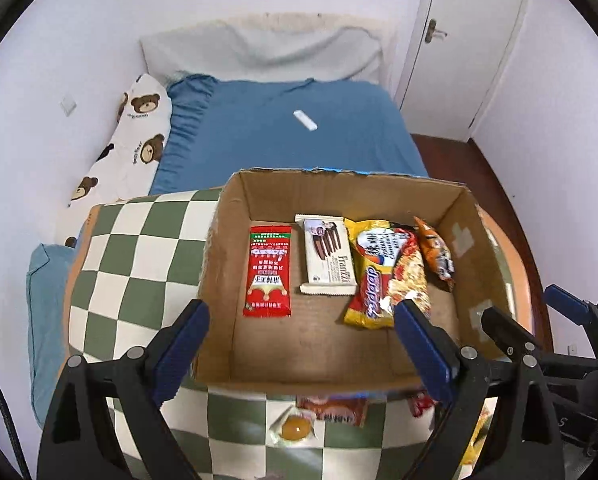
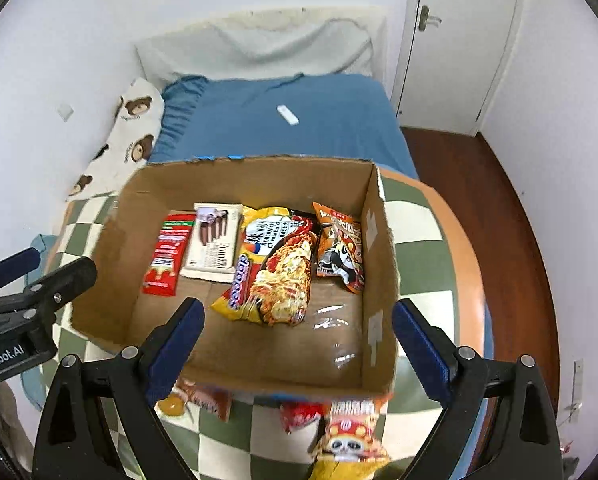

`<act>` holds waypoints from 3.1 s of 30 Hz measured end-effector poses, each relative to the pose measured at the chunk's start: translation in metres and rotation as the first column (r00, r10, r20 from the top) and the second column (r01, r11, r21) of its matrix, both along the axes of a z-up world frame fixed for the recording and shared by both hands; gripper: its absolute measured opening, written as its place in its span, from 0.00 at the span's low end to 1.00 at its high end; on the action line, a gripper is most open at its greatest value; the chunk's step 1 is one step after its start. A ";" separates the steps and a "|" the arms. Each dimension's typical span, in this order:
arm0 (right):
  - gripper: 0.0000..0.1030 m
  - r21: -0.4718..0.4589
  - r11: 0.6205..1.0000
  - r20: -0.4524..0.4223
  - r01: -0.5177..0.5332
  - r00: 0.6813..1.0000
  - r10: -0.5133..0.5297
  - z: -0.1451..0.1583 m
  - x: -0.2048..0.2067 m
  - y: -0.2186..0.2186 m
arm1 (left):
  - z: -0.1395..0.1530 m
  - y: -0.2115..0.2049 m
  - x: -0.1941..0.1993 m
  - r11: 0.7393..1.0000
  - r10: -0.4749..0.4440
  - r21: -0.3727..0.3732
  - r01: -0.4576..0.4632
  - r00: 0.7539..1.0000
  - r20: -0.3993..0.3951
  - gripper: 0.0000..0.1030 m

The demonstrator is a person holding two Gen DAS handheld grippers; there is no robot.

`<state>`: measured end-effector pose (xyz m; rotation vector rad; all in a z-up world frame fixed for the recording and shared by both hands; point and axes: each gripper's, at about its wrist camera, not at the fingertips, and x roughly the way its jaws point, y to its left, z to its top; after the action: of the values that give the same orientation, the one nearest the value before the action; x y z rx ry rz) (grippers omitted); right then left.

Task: Organize snacks
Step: 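Grasp the fruit candy bag with the left tool while the right tool grasps the white chip bag, then lower both bags into the box and open both tools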

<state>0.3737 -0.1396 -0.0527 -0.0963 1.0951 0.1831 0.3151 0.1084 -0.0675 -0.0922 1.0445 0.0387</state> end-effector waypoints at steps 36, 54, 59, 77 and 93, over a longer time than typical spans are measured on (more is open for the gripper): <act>0.69 0.000 1.000 -0.622 -0.011 0.783 0.009 -0.235 -0.253 -0.037 | -0.268 -0.061 -0.225 0.780 -0.352 0.230 0.582 0.712 -0.607 0.68; 0.69 -0.012 0.990 -0.478 -0.141 0.870 0.118 -0.220 -0.228 0.016 | -0.253 0.015 -0.166 0.985 -0.123 0.029 0.169 0.818 -0.561 0.71; 0.62 -0.015 0.996 -0.458 -0.084 0.886 0.067 -0.222 -0.227 0.014 | -0.247 -0.004 -0.164 0.974 -0.130 0.097 0.207 0.849 -0.512 0.53; 0.50 0.256 0.967 -0.369 0.002 0.924 0.096 -0.122 -0.185 -0.029 | -0.128 0.015 -0.134 0.990 -0.058 -0.142 0.012 0.944 -0.326 0.47; 0.50 0.328 0.943 -0.211 -0.062 0.968 0.136 -0.037 0.017 0.052 | -0.050 0.047 0.055 0.960 -0.020 -0.272 -0.066 0.953 -0.302 0.47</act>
<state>0.3909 -0.0871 -0.0898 0.1652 1.2794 0.4707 0.3703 0.1549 -0.1173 -0.3650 1.3523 -0.0765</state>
